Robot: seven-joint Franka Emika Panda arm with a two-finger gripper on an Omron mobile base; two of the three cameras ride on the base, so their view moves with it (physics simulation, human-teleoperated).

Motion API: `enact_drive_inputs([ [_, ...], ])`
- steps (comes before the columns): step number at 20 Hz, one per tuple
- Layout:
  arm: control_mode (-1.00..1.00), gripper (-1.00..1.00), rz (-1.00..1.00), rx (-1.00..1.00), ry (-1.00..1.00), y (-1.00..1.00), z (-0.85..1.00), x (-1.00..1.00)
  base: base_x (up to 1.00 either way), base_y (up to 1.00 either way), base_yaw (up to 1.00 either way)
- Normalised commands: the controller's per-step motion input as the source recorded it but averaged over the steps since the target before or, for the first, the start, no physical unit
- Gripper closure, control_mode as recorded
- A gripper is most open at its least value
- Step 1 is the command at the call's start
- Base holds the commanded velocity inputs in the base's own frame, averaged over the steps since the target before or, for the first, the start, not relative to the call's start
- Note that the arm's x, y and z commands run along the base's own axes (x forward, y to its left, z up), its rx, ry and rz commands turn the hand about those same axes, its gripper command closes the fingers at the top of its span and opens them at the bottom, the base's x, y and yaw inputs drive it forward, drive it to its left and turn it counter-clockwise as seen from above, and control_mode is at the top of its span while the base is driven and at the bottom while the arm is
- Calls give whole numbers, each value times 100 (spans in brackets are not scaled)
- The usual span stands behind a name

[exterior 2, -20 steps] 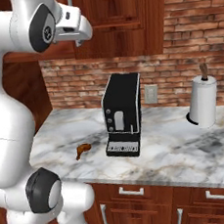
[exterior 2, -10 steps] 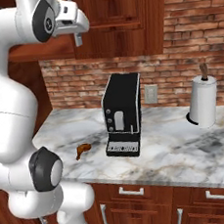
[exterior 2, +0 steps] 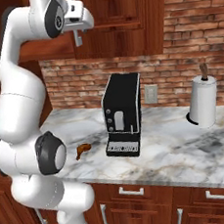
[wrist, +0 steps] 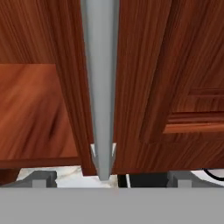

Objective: Retrieve the tupperware from the cabinet, then place the raw meat into the tupperware to avoid contamination.

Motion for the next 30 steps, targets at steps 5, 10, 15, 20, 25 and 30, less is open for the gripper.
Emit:
enact_drive_inputs([
  [5, -100, -100, -1, 0, 0, 8, -5, 51, 0, 0, 0],
  [10, -100, -100, 0, 1, 0, -7, -5, 52, 0, 0, 0],
  [15, -100, 100, 4, 1, 0, -10, -10, 47, 0, 0, 0],
  [20, -100, 100, 0, 0, -3, 0, -9, 27, 0, 0, 0],
  [25, -100, 100, 0, 0, -5, 0, -7, 21, 0, 0, 0],
  [30, -100, 100, 0, 0, -5, 1, -9, 12, 0, 0, 0],
])
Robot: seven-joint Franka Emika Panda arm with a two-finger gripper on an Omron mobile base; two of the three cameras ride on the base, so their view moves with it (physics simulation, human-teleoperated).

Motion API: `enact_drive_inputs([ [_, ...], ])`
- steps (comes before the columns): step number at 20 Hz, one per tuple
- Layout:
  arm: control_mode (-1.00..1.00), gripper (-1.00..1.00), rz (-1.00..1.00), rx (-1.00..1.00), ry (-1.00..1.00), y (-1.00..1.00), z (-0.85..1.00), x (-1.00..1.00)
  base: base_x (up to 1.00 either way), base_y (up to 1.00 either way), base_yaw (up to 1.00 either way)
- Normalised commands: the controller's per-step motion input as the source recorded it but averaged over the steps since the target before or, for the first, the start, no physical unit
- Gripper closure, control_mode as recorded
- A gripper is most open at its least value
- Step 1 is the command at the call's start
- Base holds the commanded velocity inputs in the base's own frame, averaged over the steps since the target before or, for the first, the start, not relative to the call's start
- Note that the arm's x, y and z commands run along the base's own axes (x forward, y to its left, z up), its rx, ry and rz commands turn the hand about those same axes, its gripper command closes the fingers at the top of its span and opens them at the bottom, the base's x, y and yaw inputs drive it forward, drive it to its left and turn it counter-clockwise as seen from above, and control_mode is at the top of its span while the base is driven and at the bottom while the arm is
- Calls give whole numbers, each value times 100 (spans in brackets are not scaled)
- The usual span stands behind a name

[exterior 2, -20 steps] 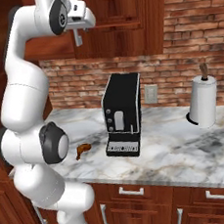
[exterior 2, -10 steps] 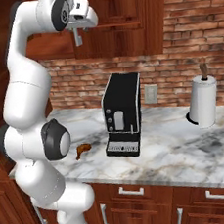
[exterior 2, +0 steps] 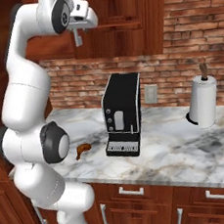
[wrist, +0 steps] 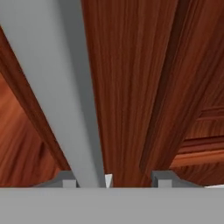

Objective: Retrieve the tupperware from the cabinet, then place the raw meat into the tupperware to avoid contamination.

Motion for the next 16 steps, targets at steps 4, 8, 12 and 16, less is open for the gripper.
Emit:
enact_drive_inputs([
  [4, -100, 100, 0, 0, -2, -9, -15, -39, 0, 0, 0],
  [8, -100, 100, 0, 0, 0, -18, -18, -68, 0, 0, 0],
  [12, -100, 100, 2, 2, 0, -30, -17, -70, 0, 0, 0],
  [16, -100, 100, 17, 6, 0, -54, -21, -55, 0, 0, 0],
])
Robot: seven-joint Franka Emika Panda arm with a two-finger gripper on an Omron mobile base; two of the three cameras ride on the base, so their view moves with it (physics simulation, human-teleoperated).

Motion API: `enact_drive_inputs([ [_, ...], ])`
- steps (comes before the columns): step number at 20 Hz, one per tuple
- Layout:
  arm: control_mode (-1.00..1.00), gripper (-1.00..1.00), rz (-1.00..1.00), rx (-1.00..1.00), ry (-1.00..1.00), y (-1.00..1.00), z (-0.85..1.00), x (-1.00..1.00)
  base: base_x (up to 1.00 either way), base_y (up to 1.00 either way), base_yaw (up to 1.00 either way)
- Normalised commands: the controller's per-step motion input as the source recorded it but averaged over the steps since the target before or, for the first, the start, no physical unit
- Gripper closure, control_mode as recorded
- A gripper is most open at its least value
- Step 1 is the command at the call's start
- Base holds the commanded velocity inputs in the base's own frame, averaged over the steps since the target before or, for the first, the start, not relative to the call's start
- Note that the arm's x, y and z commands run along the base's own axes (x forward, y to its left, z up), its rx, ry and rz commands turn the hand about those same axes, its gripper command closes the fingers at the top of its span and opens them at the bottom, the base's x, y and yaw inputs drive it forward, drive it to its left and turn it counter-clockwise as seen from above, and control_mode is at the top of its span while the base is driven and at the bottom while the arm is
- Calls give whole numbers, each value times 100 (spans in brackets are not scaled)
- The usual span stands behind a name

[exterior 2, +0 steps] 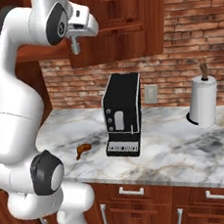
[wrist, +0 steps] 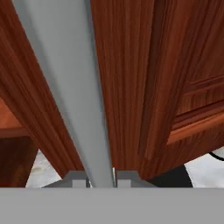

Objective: Retrieve the tupperware from the cabinet, then place the raw meat into the tupperware to avoid contamination.

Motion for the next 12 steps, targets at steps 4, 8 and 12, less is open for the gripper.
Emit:
enact_drive_inputs([
  [4, -100, 100, 25, 7, 0, -57, -15, -45, 0, 0, 0],
  [8, -100, 100, 25, 8, 0, -57, -7, -51, 0, 0, 0],
  [12, -100, 100, 21, 10, 0, -58, 0, -81, 0, 0, 0],
])
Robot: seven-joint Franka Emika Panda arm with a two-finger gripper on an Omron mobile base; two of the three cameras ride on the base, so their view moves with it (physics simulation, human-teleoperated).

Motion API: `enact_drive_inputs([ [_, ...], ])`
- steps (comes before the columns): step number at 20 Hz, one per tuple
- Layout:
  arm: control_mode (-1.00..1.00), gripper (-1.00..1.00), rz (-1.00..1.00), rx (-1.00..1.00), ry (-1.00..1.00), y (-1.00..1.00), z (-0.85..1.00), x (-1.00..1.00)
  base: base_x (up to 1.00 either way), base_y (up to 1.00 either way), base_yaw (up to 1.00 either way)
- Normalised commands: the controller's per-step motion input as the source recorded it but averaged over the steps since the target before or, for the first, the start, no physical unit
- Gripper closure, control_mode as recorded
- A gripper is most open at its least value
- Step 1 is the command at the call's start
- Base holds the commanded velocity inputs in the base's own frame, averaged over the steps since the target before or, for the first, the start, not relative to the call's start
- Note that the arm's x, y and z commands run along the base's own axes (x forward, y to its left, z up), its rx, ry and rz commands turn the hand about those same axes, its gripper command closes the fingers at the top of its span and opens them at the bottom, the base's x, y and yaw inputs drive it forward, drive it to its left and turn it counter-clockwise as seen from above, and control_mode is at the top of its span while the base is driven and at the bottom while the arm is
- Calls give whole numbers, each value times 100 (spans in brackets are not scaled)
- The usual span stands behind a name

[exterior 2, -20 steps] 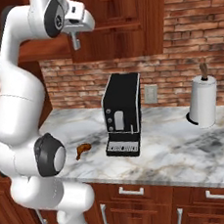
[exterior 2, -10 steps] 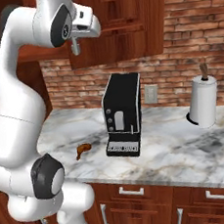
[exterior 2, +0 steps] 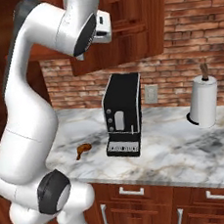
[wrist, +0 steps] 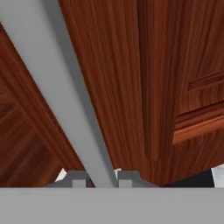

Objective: Retrieve the tupperware from the cabinet, then place the raw meat into the tupperware to avoid contamination.

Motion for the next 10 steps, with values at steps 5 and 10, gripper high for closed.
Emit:
enact_drive_inputs([
  [5, -100, 100, 17, 14, 7, -58, -1, -85, 0, 0, 0],
  [10, -100, 100, 13, 13, 9, -63, -5, -92, 0, 0, 0],
])
